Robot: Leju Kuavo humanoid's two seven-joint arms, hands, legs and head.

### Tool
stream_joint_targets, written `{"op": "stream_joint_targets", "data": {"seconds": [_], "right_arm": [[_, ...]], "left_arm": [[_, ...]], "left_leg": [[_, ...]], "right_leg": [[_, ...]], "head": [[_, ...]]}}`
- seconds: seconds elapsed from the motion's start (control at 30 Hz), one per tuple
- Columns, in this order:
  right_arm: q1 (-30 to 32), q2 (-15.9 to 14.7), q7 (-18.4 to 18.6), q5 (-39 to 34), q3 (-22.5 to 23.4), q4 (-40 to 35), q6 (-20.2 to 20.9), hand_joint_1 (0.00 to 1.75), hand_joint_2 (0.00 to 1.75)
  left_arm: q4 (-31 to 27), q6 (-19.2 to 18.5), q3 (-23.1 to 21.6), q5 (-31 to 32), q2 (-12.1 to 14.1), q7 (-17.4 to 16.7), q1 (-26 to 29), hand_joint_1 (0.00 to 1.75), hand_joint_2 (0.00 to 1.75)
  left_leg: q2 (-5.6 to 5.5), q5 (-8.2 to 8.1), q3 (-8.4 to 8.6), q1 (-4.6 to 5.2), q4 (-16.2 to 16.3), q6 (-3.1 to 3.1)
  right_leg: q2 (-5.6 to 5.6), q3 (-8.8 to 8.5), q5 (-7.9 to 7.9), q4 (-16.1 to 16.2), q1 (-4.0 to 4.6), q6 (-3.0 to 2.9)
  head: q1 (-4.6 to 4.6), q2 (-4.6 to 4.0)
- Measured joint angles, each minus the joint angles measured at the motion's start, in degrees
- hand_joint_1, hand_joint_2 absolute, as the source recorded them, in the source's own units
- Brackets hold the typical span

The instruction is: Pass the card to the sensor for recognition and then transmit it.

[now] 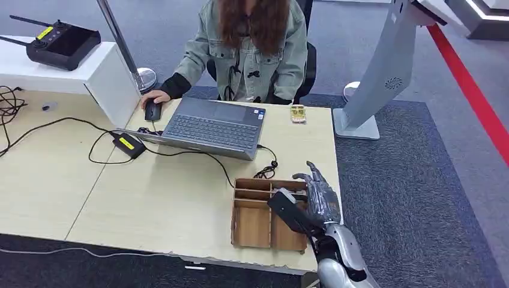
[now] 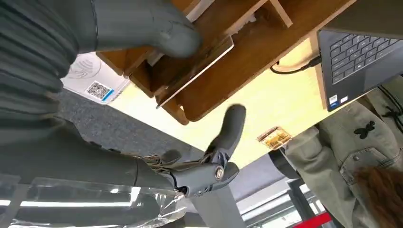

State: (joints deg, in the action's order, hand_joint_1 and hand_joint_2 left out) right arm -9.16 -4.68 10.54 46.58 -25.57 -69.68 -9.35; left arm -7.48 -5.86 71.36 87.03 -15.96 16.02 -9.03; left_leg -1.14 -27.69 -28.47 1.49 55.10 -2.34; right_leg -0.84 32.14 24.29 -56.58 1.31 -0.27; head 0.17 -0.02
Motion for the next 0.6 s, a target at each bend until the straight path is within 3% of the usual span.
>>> {"op": "stream_joint_targets", "data": {"seconds": [0.03,0.07,0.2,0.6], "right_arm": [[0.0,0.07,0.0,0.02,0.04,0.0,-0.02,1.2,1.75],[0.0,0.09,0.0,0.02,0.09,0.0,-0.02,1.36,1.75],[0.0,0.11,0.0,0.02,0.24,0.0,-0.09,1.45,1.75],[-0.01,0.31,-0.02,-0.02,0.28,0.31,-0.11,1.45,1.75]], "left_arm": [[0.0,-0.04,-0.02,0.0,0.0,0.0,0.0,0.0,0.0],[0.0,-0.07,0.0,0.0,0.0,0.0,-0.01,0.0,0.0],[0.0,-0.07,0.0,0.0,0.0,0.0,-0.01,0.0,0.0],[0.0,0.02,0.0,0.0,0.0,0.11,0.0,0.0,0.0]], "left_leg": [[0.0,0.0,0.0,0.0,0.0,0.0],[0.0,0.0,0.0,0.0,0.0,0.0],[0.0,0.0,0.0,0.0,0.0,0.0],[0.0,0.0,0.0,0.0,0.0,0.0]], "right_leg": [[0.0,0.0,0.0,0.0,0.0,0.0],[0.0,0.0,0.0,0.0,0.0,0.0],[0.0,0.0,0.0,0.0,0.0,0.0],[0.0,0.0,0.0,0.0,0.0,0.0]], "head": [[-0.02,0.0],[-0.02,0.0],[0.0,0.0],[-0.02,0.0]]}}
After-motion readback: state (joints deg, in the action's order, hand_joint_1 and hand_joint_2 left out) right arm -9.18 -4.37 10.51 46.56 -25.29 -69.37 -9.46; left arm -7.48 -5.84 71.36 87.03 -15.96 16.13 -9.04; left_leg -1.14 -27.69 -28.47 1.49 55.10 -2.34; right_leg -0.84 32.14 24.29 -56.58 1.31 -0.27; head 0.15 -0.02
